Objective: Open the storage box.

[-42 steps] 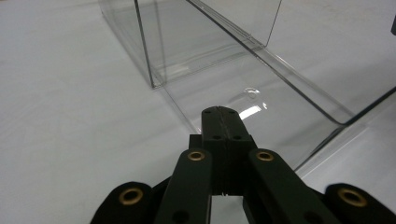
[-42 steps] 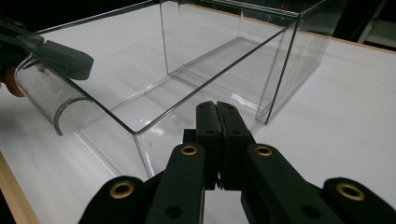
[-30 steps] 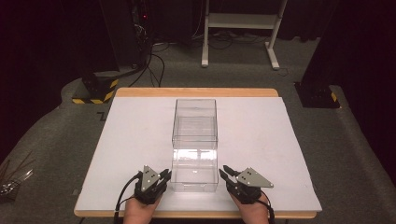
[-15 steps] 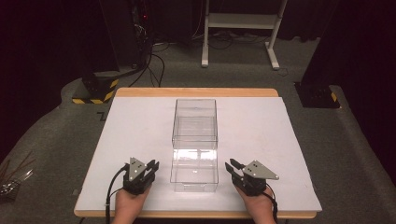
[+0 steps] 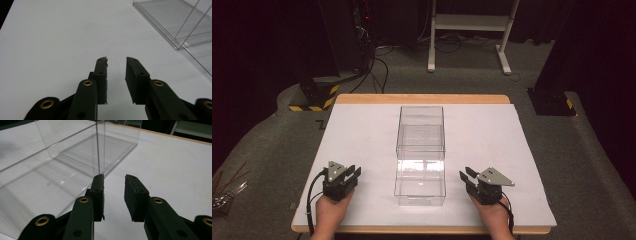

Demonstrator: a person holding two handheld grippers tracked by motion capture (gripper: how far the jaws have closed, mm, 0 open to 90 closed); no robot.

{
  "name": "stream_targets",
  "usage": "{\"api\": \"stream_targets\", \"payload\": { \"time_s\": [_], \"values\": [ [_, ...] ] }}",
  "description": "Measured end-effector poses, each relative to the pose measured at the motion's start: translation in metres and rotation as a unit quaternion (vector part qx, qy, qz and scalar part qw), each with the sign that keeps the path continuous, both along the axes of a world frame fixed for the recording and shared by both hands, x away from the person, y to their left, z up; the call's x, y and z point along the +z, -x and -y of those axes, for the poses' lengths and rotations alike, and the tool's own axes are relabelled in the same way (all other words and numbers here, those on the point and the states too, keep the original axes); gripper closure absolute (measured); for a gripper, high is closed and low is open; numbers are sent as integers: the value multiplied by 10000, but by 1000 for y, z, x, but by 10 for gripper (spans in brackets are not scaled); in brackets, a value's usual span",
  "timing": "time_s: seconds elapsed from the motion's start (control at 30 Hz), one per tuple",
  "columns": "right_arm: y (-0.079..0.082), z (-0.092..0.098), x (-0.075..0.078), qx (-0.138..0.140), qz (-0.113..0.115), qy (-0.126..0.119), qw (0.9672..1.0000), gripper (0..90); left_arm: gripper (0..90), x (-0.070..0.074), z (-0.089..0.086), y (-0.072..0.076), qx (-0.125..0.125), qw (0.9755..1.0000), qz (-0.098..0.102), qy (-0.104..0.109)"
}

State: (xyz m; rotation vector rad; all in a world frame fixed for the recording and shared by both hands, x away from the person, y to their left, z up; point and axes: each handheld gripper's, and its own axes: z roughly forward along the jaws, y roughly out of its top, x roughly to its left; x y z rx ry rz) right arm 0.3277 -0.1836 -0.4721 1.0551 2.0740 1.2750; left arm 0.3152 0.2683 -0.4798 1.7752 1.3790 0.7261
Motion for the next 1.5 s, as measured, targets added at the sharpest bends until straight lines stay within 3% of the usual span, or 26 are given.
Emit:
{"api": "stream_targets", "payload": {
  "time_s": [0.27,0.43,0.67,0.7,0.83,0.87,0.9,0.97,1.07,1.5],
  "values": [
    [-10,20,-3,-362,-163,-71,9992,676,639,-6,-18,-7,176,9993,-153,-291],
    [-16,34,-6,-650,-195,129,9976,657,581,-13,-27,-9,279,9980,-266,-503],
    [-23,55,-9,-1021,-344,391,9934,606,485,-22,-35,-13,293,9973,-433,-513],
    [-26,62,-11,-1124,-471,532,9911,584,472,-27,-37,-15,304,9970,-521,-480],
    [-32,70,-18,-1233,-832,622,9869,528,432,-27,-40,-16,367,9970,-599,-337],
    [-32,70,-18,-1233,-832,622,9869,528,431,-27,-40,-16,367,9970,-599,-337],
    [-37,72,-26,-1281,-1152,755,9821,489,429,-27,-41,-16,368,9970,-604,-323],
    [-39,73,-28,-1324,-1238,704,9809,455,427,-28,-41,-16,374,9970,-604,-292],
    [-38,69,-29,-1344,-1155,807,9809,452,427,-28,-40,-16,388,9970,-586,-324],
    [-38,70,-30,-1328,-1174,745,9813,449,405,-28,-40,-16,350,9972,-596,-295]
  ]
}}
